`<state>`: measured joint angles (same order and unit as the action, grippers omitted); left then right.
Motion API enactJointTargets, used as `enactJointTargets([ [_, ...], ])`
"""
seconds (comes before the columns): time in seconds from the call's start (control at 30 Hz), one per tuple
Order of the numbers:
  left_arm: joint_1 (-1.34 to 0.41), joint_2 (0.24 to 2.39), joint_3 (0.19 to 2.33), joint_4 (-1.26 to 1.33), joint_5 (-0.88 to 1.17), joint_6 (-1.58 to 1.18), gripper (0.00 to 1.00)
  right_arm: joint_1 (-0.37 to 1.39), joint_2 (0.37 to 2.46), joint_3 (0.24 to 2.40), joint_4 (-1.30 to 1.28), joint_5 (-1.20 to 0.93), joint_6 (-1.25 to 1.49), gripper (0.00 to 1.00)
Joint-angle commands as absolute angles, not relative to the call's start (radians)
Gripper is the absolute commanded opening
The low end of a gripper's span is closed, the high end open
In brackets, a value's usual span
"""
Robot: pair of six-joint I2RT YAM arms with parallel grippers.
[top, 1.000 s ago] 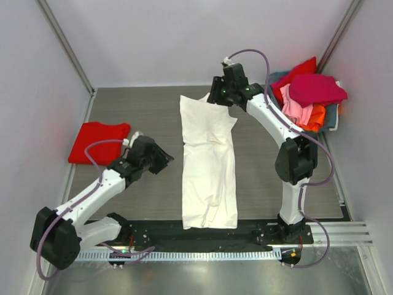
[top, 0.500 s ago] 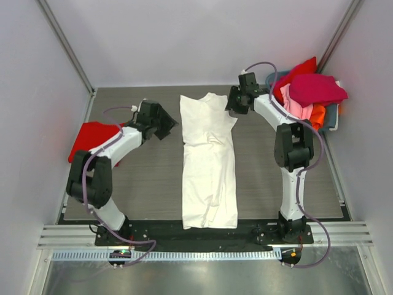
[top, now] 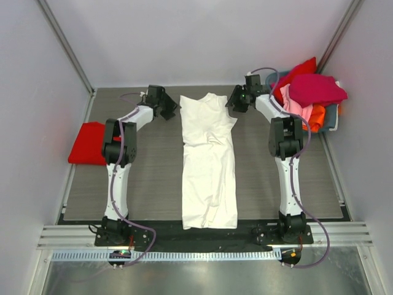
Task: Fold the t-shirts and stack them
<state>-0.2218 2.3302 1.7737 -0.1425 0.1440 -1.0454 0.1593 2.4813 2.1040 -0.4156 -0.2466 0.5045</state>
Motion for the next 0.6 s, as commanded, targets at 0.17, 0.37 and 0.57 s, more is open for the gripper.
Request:
enactJointTargets([
  [0.17,-0.222,2.443,1.923,-0.144,0.259,-1.060,0.44,0.143,2.555,2.161,-0.293,-0.402,0.592,0.47],
  [0.37,-0.203,2.592,2.091,-0.179,0.301,-1.083,0.02,0.120,2.612,2.198,-0.268,-0.439,0.624,0.15],
  [0.57,-0.169,2.741,2.281,-0.166,0.321,-1.141,0.02,0.094,2.666,2.273,-0.261,-0.456,0.664,0.07],
])
